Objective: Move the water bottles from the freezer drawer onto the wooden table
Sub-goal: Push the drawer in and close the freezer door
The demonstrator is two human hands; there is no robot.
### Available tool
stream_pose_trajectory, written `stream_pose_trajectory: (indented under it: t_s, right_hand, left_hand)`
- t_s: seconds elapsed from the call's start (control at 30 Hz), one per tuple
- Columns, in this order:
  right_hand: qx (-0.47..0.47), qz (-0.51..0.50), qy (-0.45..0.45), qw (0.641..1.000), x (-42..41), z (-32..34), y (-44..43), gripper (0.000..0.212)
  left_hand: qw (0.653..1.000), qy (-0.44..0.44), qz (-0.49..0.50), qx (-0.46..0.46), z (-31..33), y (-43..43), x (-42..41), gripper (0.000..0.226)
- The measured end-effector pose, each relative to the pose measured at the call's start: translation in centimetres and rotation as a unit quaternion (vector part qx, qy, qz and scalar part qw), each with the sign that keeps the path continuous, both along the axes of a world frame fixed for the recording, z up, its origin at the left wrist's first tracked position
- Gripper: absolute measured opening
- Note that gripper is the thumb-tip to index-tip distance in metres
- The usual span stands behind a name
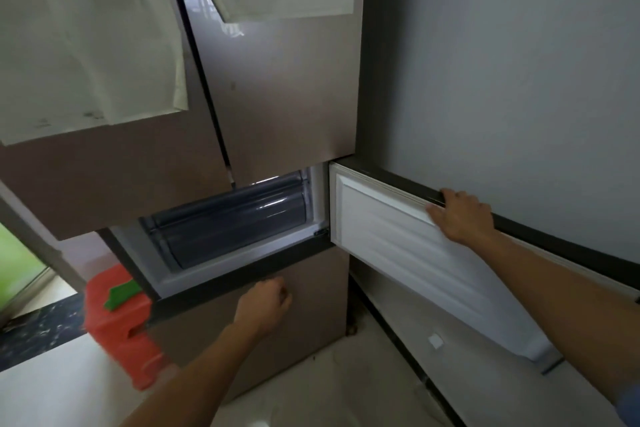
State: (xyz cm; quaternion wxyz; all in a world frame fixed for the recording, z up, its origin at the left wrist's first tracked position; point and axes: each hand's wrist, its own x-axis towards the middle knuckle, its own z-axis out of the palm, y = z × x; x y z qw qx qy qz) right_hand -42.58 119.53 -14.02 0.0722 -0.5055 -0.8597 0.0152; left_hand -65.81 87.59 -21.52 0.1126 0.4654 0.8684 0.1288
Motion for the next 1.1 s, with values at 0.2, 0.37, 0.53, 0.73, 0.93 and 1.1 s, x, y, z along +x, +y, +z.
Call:
stream_pose_trajectory:
  t_s: [0.2,0.37,0.53,0.73,0.93,1.1]
  right_hand:
    - [-0.037,0.034,0.017,0.999,0.5,0.9,-4.6,0.041]
    - [-0.068,0.082,0.009,0.994,-1.3,2.2,-9.6,0.035]
    - [-0.086,0.142,-0.003,0.986,-4.2,2.5,-15.2,0.044]
    - [-0.102,0.187,0.071,0.974,-9.1,1.4,-20.3,0.071]
    - [-0.069,0.303,0.153,0.938,-13.0,-0.1,-23.6,0.049]
    - [-0.017,0.436,0.093,0.895,-16.7,-2.3,-25.9,0.057]
  left_hand:
    - [1.000,0.003,-0.007,0.024,0.2,-3.8,3.6,0.019]
    - [0.999,0.009,0.013,0.047,1.4,-6.7,4.3,0.020]
    - [0.996,-0.005,0.036,0.081,3.0,-9.3,4.7,0.020]
    - [0.976,-0.114,0.076,0.172,5.4,-12.4,4.8,0.030]
    - [0.948,-0.183,0.157,0.210,7.3,-15.8,1.2,0.035]
    - [0.951,-0.085,0.228,0.189,6.3,-18.9,-4.4,0.041]
